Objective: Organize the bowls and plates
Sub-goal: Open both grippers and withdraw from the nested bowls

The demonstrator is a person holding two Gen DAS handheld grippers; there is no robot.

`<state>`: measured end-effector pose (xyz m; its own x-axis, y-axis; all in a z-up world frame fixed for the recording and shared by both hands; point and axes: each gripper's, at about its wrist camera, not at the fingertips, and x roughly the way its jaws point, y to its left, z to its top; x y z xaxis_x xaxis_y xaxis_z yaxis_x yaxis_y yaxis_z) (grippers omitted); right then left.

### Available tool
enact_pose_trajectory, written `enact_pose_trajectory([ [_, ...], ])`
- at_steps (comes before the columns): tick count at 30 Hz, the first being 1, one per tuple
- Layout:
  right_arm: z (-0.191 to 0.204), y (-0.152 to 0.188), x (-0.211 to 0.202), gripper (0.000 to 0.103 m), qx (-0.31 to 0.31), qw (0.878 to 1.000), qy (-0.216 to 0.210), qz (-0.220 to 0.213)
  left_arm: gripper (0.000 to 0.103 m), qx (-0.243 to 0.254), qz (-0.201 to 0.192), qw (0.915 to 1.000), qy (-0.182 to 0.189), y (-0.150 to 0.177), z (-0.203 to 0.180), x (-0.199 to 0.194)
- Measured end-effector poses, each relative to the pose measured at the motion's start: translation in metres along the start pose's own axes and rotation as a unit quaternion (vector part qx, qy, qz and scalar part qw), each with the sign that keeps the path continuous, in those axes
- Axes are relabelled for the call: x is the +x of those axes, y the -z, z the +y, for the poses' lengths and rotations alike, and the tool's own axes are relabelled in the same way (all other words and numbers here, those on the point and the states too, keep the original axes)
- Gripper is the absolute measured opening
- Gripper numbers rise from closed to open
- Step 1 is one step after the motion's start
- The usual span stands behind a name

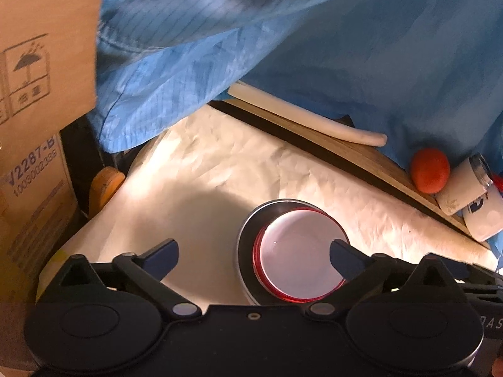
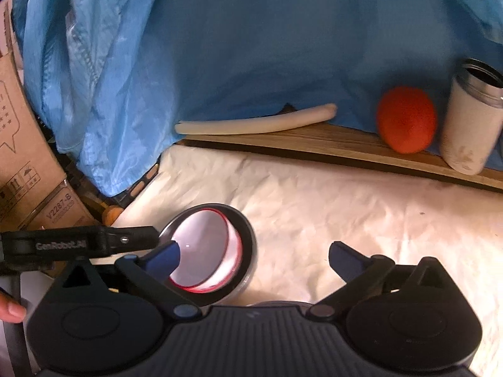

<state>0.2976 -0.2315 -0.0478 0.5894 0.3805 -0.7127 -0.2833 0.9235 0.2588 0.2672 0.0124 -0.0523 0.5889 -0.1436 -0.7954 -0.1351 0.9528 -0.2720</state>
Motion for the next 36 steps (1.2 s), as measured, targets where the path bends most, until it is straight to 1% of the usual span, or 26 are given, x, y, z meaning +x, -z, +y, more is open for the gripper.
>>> enact_pose_trajectory([
  [3, -0.006, 0.003, -0.004, 0.103, 0.007, 1.000, 0.010, -0.008, 0.102, -0.005, -0.006, 1.0000, -0.001, 0.002, 0.005, -0.002],
  [7, -0.013, 0.006, -0.007, 0.103, 0.010, 0.999, 0.029, -0.015, 0.102, -0.002, -0.013, 0.9998, -0.013, 0.006, 0.012, -0.006],
  [14, -0.021, 0.010, 0.002, 0.103, 0.014, 0.999, 0.050, 0.008, 0.102, -0.007, 0.011, 0.9991, -0.041, 0.018, 0.027, 0.000],
  [24, -0.022, 0.010, 0.016, 0.103, 0.009, 0.998, 0.045, 0.034, 0.102, -0.013, 0.043, 0.9968, -0.066, 0.023, 0.035, 0.012],
  [36, -0.023, 0.008, 0.035, 0.103, 0.004, 0.998, 0.033, 0.060, 0.102, -0.001, 0.056, 0.9958, -0.072, 0.018, 0.033, 0.025],
])
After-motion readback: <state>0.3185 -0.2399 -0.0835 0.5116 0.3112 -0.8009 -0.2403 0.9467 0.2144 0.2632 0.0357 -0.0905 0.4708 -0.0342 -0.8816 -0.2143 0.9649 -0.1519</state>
